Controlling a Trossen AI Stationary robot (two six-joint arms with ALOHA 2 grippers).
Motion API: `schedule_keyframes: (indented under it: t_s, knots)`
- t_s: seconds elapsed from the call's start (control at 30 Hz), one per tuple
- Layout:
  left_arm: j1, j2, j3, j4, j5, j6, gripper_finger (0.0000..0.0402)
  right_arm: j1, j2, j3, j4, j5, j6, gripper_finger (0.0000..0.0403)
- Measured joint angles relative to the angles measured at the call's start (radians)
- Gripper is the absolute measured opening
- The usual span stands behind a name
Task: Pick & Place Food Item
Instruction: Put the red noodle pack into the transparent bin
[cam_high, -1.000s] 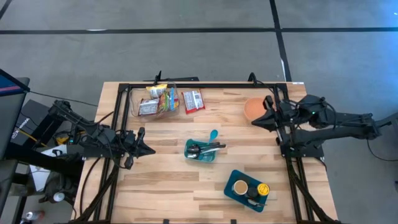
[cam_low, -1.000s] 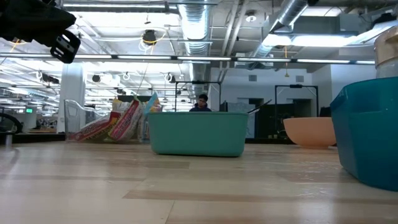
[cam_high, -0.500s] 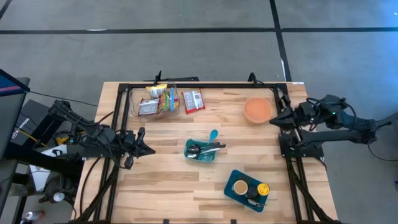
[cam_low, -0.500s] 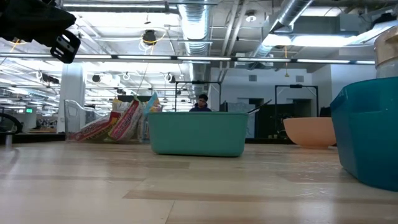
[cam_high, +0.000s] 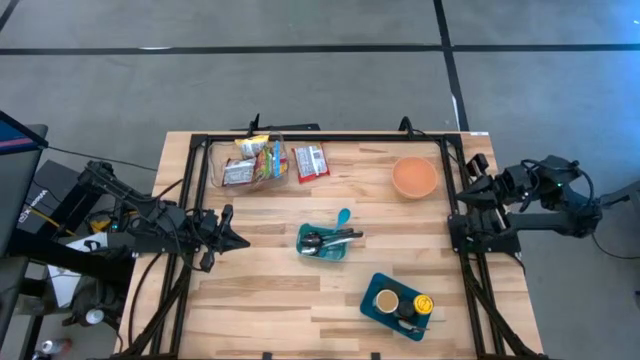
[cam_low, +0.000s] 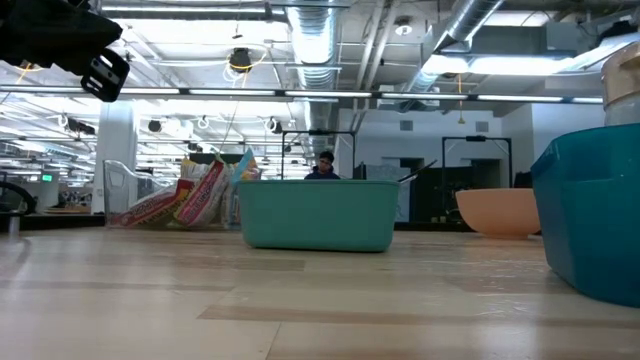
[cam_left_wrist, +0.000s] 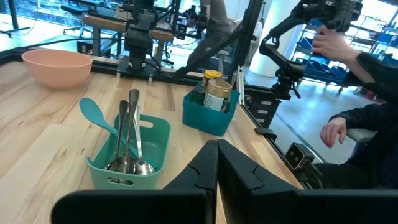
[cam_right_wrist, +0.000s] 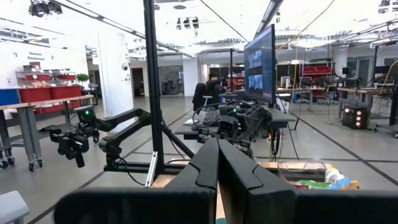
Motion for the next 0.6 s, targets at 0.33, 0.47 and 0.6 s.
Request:
schedule_keyframes:
  t_s: [0.33, 0.47, 0.6]
  knots:
    - [0.000, 0.000, 0.000, 0.000, 0.000, 0.000, 0.0000, 0.000, -0.084, 0.000, -0.051, 0.000, 0.000, 0.0000]
    - [0.000, 0.000, 0.000, 0.000, 0.000, 0.000, 0.0000, 0.000, -0.120, 0.000, -0.062, 0.000, 0.000, 0.0000]
    - [0.000, 0.000, 0.000, 0.000, 0.000, 0.000, 0.0000, 0.000, -0.133, 0.000, -0.077, 0.001, 0.000, 0.0000]
